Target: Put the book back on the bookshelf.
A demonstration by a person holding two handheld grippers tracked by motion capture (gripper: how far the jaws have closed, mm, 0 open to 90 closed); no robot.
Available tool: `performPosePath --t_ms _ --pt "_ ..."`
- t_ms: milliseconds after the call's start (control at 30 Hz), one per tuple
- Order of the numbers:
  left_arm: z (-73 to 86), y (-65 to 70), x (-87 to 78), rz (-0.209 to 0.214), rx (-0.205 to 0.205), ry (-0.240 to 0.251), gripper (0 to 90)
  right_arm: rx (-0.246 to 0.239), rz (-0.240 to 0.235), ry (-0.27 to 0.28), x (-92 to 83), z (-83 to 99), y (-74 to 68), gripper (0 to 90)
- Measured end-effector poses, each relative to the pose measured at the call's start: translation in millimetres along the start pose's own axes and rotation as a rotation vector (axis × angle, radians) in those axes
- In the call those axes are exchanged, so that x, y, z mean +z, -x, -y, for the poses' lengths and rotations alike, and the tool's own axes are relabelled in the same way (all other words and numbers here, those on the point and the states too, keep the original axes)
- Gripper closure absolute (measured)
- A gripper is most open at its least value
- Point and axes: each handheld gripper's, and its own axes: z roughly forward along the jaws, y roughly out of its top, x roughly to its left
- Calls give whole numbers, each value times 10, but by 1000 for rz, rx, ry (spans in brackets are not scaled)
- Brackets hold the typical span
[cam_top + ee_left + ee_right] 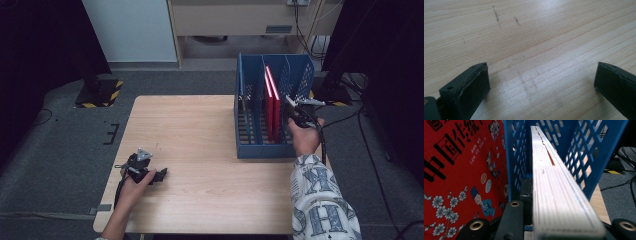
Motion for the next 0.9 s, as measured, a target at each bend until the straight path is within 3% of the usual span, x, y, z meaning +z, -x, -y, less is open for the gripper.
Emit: performPosePath --t_ms 533,700,900 --pt "0 1 0 0 1 0 0 -32 -4 -31 -20 46 -37 751" --pt "-1 2 1 1 1 0 0 -13 -11 -41 -36 87 -35 749" --pt "-1 6 3 3 0 2 0 -25 -14 -50 -53 122 -27 748"
